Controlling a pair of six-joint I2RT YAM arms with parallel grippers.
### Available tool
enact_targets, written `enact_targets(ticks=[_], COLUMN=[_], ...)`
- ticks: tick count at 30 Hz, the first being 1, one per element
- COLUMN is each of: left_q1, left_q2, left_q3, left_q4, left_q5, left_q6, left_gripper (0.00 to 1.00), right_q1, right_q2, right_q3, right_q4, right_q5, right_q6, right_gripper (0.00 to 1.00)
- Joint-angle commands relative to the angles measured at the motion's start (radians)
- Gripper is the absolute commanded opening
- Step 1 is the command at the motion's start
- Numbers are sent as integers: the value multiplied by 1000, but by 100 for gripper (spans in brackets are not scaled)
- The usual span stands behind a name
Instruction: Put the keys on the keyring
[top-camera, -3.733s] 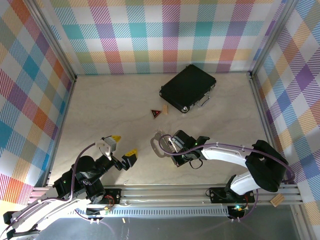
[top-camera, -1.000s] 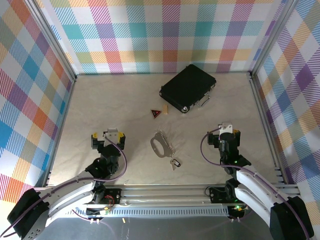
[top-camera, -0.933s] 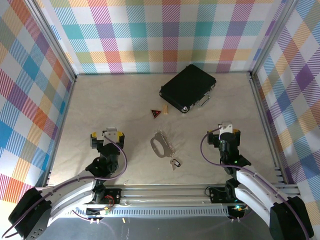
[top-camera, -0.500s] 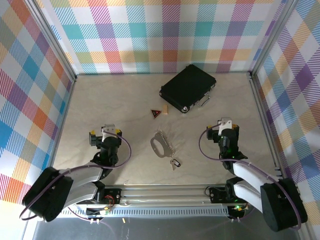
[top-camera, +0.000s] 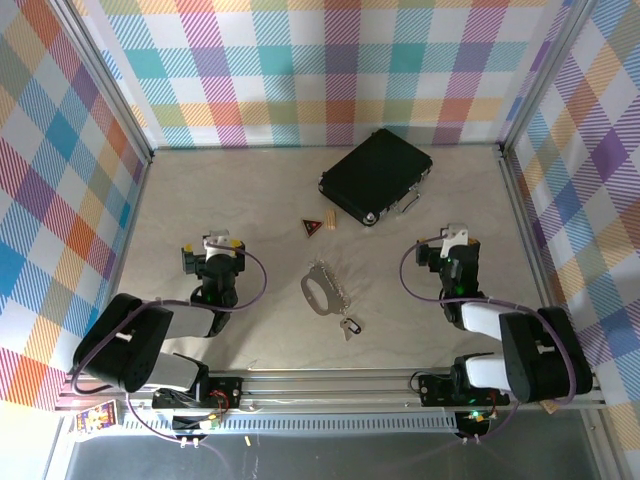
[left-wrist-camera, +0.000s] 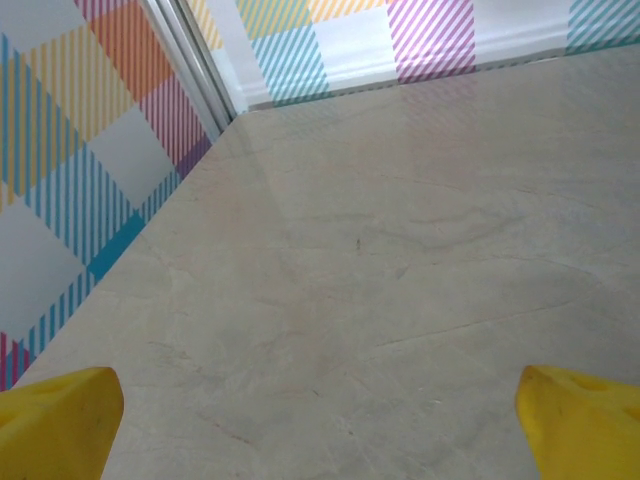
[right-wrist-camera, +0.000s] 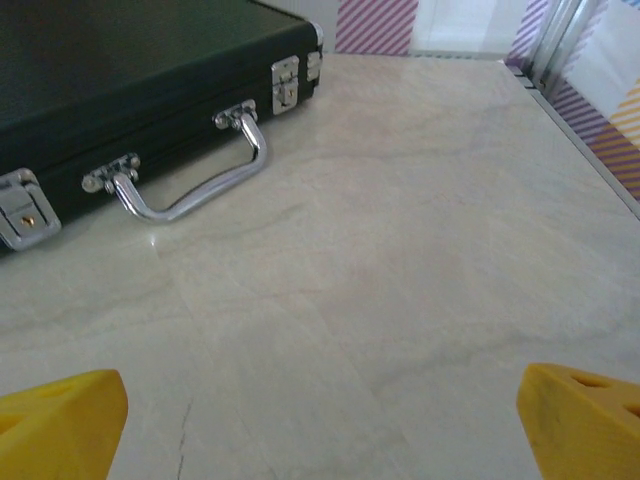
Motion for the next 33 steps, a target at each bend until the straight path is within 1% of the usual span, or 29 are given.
enact_targets(ticks=[1,2,5,8,9,11,12,13,15,17,19,21,22,23,24,25,33], left_q1=[30,38,58,82,105,127,124,124,135,147,181,196,209,223,230,230,230], left_q2=[17,12,9,14,44,133,143,122,131,123,141,206,171,175,189,179,179], left_q3=[45,50,51,52,34,5,6,16,32,55,87,113,140,143,134,141,135], left_q4=[27,8,4,3,55,223,233,170,154,91,30,67,-57,-60,-9,-43,-25], left_q5=[48,71,106,158,198,206,222,238,245,264,327,334,353,378,381,385,387], left_q6=[-17,-27,-49,-84,-111,-122,-111,-122,-128,-144,-168,-163,-195,-205,-199,-206,-203], left_gripper=[100,100,100,100,100,100,100,100,100,100,100,100,100,100,100,100,100], right_q1=[-22,-26,-45,-51,-58,-72,-82,-88,-91,-89,-91,-92,-95,-95,-96,-95,-97], right_q2=[78,99,106,154,176,195,197,203,216,211,217,224,223,223,223,223,223], right_q3=[7,8,15,17,21,34,37,37,44,69,95,133,132,132,132,132,131], right_q4=[199,218,200,243,255,245,237,240,242,189,142,81,80,78,81,77,81], right_q5=[-38,-30,-66,-97,-105,-117,-125,-127,-114,-97,-92,-91,-96,-97,-97,-98,-98], right_q6=[18,30,42,40,44,59,67,74,79,85,90,95,95,96,96,97,94], right_gripper=[99,99,99,99,99,99,99,99,99,99,99,99,99,99,99,99,99])
